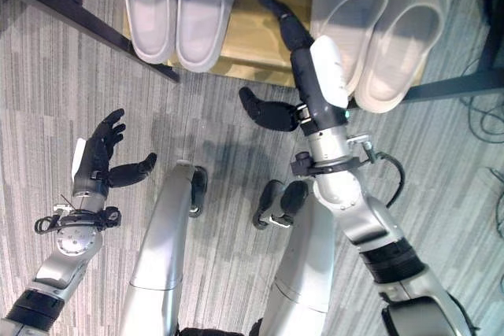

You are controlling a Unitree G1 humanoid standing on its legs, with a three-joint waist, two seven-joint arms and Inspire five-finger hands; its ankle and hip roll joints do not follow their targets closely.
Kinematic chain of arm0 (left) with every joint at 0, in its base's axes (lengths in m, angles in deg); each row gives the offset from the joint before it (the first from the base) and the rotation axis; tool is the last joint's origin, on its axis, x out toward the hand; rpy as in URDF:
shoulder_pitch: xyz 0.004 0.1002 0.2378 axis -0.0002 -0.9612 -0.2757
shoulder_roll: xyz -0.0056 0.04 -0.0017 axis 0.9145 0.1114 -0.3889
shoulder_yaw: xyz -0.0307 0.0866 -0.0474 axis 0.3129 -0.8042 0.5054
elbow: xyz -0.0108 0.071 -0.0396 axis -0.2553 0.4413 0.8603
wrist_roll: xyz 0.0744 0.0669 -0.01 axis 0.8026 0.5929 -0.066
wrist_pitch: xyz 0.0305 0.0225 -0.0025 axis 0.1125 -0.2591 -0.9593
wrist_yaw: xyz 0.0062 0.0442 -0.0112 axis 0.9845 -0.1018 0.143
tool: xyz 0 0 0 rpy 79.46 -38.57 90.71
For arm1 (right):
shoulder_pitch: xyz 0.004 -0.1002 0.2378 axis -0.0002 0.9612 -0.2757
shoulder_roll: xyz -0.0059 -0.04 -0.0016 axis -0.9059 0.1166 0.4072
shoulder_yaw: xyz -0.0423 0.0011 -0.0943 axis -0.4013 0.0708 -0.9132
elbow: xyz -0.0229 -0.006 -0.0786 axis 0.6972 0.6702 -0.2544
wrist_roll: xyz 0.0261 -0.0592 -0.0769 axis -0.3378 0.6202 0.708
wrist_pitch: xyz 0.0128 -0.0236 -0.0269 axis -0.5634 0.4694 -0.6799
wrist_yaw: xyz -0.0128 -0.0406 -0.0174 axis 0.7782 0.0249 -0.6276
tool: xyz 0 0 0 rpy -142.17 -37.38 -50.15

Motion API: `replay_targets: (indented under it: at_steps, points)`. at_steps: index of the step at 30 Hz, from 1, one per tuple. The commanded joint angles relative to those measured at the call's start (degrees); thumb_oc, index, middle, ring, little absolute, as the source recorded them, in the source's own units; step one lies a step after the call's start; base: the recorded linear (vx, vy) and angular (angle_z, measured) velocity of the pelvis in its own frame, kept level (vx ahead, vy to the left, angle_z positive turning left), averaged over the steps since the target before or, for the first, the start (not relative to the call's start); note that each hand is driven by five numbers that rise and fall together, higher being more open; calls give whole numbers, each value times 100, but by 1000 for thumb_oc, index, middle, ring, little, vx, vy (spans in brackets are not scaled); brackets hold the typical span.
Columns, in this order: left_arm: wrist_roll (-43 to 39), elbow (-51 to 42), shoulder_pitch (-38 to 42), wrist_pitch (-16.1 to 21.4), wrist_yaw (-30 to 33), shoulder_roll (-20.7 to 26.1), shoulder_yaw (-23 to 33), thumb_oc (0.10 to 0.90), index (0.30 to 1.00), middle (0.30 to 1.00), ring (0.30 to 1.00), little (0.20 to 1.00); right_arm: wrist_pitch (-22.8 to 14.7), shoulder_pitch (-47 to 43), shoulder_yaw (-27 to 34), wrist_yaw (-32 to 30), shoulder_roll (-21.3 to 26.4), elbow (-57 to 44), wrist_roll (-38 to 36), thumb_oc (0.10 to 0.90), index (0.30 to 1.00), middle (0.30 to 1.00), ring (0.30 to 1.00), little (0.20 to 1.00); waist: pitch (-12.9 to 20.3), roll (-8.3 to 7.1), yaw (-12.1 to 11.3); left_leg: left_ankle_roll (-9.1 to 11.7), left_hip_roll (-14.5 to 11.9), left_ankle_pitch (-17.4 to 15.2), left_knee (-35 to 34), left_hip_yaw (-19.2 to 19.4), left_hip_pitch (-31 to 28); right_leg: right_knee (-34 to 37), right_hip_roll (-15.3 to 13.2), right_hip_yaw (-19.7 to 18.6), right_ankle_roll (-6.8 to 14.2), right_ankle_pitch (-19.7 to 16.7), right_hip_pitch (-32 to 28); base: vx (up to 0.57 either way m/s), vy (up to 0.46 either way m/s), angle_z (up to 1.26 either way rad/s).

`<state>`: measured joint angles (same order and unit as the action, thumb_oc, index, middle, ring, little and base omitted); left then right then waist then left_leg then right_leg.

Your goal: Arrange the slippers neatly on the shoe rack.

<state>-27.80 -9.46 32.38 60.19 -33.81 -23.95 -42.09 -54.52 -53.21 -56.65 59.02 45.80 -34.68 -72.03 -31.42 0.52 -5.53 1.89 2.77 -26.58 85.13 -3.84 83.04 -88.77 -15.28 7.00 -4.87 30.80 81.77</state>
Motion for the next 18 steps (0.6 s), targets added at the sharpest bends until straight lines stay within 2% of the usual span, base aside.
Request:
replay_targets:
  at_steps: [1,2,4,7,8,9,11,12,13,14,15,16,18]
  points:
    - [64,157,-656,438,-276,92,-239,800,900,900,900,900,-269,14,-429,-59,316,221,1128,800,900,900,900,900,1110,-110,-85,171,132,883,-1679,-202,-263,1573,-15,103,298,-508,-735,-212,-125,8]
    - [44,250,-695,439,-396,83,-299,800,900,900,900,900,-233,49,-586,-16,436,380,1401,800,900,900,900,900,1112,-114,-98,191,107,1002,-2015,-240,-579,1958,22,218,317,-627,-1073,-114,-76,7]
    - [72,321,-744,446,-468,90,-358,800,900,900,900,900,-226,113,-708,24,477,515,1528,800,900,900,900,900,1136,-115,-109,203,87,1114,-2312,-271,-844,2285,57,278,343,-711,-1317,-87,-64,8]
    - [94,533,-853,387,-689,99,-555,800,900,900,900,900,-213,379,-1052,145,372,1102,1684,800,900,900,900,900,1188,-177,-150,221,-111,1509,-3453,-472,-1938,3416,204,522,432,-1003,-2350,-46,-129,-2]
    - [183,651,-923,304,-825,71,-673,800,900,900,900,900,-162,572,-1246,252,225,1514,1829,800,900,900,900,900,1299,-250,-194,229,-243,1674,-4153,-577,-2594,4007,310,686,536,-1130,-2947,5,-125,-4]
    - [185,651,-935,305,-825,75,-670,800,900,900,900,900,-172,563,-1265,233,206,1544,1841,800,900,900,900,900,1232,-230,-194,236,-263,1718,-4256,-596,-2733,4121,338,717,533,-1181,-3096,57,-149,0]
    - [260,783,-1021,263,-980,25,-772,800,900,900,900,900,-126,797,-1353,311,-25,2035,1892,800,900,900,900,900,1379,-293,-228,280,-348,1933,-5059,-597,-3555,5002,469,923,608,-1369,-3973,84,-137,6]
    - [287,867,-1110,212,-1114,1,-797,800,900,900,900,900,-53,1008,-1390,357,-232,2529,1955,800,900,900,900,900,1518,-311,-283,349,-395,2394,-5982,-570,-4350,5876,582,1159,645,-1738,-4751,163,-137,7]
    - [283,870,-1119,209,-1114,0,-796,800,900,900,900,900,-57,1012,-1399,355,-235,2536,1959,800,900,900,900,900,1515,-315,-268,362,-415,2250,-6008,-579,-4478,5893,616,1112,682,-1606,-4868,163,-154,9]
    - [318,972,-1193,163,-1215,-20,-803,800,900,900,900,900,-23,1230,-1331,360,-443,2951,1892,800,900,900,900,900,1607,-321,-287,400,-430,2631,-6727,-582,-5143,6608,740,1250,708,-1938,-5534,124,-87,-1]
    - [318,972,-1193,163,-1215,-20,-803,800,900,900,900,900,-23,1229,-1331,359,-444,2952,1893,800,900,900,900,900,1590,-317,-287,400,-432,2636,-6739,-583,-5167,6621,744,1252,708,-1943,-5559,150,-128,-1]
    - [388,996,-1289,134,-1288,-44,-816,800,900,900,900,900,41,1438,-1263,359,-663,3416,1828,800,900,900,900,900,1708,-305,-288,447,-449,2827,-7393,-611,-5803,7217,901,1299,767,-2133,-6138,153,-117,2]
    - [452,1083,-1331,66,-1339,-111,-822,800,900,900,900,900,116,1594,-1216,389,-899,3933,1749,800,900,900,900,900,1857,-296,-267,461,-501,3001,-7953,-589,-6306,7796,1038,1293,828,-2338,-6622,165,-105,0]
